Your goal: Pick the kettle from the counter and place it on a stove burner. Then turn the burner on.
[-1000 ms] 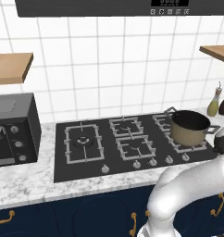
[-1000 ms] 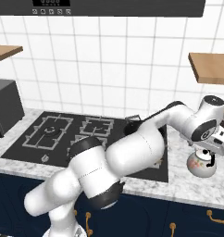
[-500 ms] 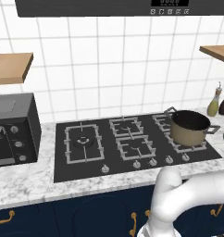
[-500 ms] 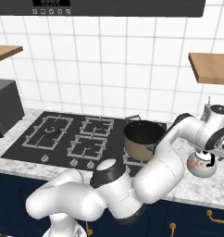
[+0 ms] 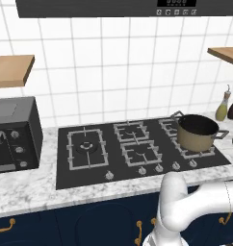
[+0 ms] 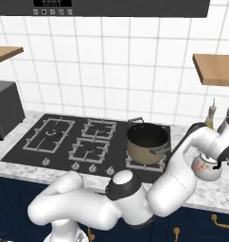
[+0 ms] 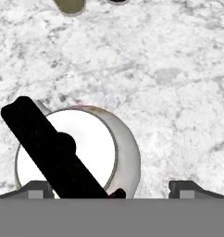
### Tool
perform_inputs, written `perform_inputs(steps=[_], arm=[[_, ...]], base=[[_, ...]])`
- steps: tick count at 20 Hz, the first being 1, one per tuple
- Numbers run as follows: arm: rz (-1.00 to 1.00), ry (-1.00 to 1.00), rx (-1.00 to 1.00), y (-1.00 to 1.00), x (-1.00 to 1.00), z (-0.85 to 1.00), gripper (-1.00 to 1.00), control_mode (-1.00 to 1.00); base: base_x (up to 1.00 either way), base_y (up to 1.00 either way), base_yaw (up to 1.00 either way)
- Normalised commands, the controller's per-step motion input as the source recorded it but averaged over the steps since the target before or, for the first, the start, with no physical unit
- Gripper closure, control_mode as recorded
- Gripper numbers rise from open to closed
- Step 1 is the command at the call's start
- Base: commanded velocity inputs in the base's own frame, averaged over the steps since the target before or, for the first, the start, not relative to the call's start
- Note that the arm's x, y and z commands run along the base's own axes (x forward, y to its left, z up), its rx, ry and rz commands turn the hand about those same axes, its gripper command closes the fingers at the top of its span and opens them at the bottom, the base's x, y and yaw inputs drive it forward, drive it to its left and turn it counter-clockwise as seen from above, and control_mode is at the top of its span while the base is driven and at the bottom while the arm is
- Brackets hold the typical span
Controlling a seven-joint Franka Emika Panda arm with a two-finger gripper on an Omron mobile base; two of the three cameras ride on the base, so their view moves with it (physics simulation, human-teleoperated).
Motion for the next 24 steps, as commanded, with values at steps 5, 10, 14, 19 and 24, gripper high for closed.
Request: perform_inputs(steps=[5, 10, 14, 19, 24], arm=[[0.02, -0.03, 0.0, 0.0, 0.09, -0.05, 1.0, -1.0], [0.0, -0.27, 0.0, 0.23, 0.0, 0.0, 1.0, -1.0], [0.0, -0.51, 0.0, 0.71, -0.19, 0.28, 1.0, -1.0], [0.0, -0.53, 0.0, 1.0, -0.47, 0.66, 1.0, -1.0], [0.0, -0.45, 0.0, 1.0, -0.45, 0.68, 1.0, -1.0]], base=[[0.0, 0.0, 0.0], [0.0, 0.0, 0.0], [0.0, 0.0, 0.0], [0.0, 0.0, 0.0], [0.0, 0.0, 0.0]])
